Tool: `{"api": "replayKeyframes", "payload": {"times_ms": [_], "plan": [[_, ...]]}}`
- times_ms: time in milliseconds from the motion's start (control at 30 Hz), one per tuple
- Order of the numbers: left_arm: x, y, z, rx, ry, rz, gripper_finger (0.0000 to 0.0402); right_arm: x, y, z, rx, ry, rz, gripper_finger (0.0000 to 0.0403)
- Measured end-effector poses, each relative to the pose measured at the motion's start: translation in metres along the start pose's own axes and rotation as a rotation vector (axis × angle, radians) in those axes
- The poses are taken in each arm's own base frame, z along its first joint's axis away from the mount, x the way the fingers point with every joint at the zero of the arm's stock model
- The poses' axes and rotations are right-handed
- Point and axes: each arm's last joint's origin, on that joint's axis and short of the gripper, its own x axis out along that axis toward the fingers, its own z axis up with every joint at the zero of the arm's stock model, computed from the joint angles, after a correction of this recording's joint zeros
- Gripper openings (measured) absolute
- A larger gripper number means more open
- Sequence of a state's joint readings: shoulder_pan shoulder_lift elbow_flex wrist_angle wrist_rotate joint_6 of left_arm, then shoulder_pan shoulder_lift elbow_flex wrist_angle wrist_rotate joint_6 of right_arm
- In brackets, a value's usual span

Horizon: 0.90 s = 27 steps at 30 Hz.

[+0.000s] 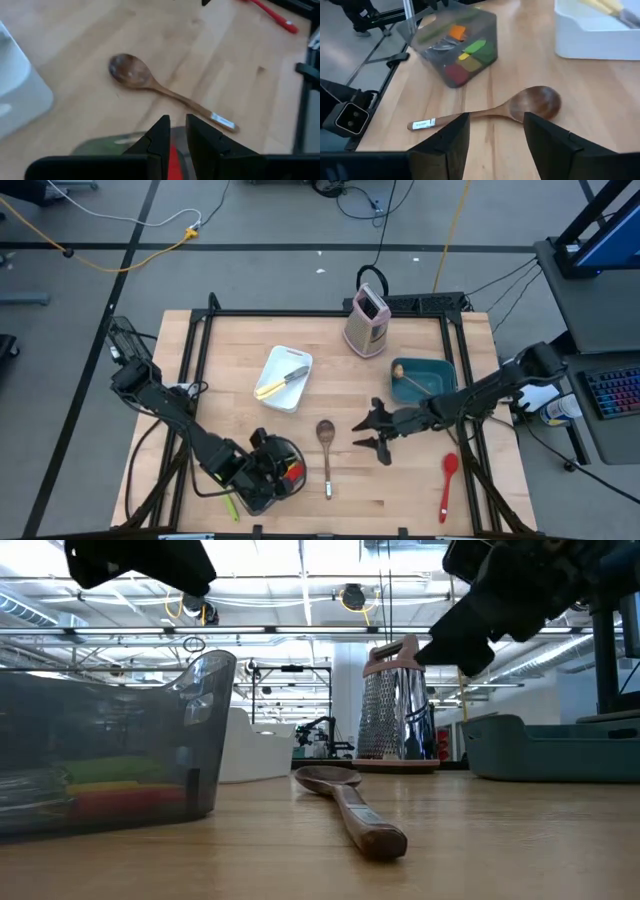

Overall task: Pick & Place Kitchen Items
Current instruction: Put the green spoon into the blue bin

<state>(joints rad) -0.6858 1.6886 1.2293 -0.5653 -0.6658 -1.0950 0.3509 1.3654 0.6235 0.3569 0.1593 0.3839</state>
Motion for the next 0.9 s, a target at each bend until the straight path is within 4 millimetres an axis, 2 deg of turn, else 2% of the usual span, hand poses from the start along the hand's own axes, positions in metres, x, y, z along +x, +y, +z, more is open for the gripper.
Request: {"api": "replayKeyframes", "payload": {"times_ms": [233,433,667,900], "plan": [[-0.004,-0.007,-0.002,-0.102,0.067,-0.08,0.0062,0.02,0.006,-0.011,-0.013,-0.026,0.035,0.0178],[-0.016,-0.014,0.009,-0.177,0.142,-0.084,0.0062,0.029,0.005,-0.02,-0.06,-0.004,0.027,0.0174],[-0.042,-0.012,0.03,-0.31,0.239,0.04,0.0062,0.029,0.005,-0.02,-0.123,-0.009,0.029,0.0174],[-0.051,-0.003,0.021,-0.531,0.518,0.185,0.0062,0.029,0.004,-0.02,-0.213,-0.005,0.026,0.0173]]}}
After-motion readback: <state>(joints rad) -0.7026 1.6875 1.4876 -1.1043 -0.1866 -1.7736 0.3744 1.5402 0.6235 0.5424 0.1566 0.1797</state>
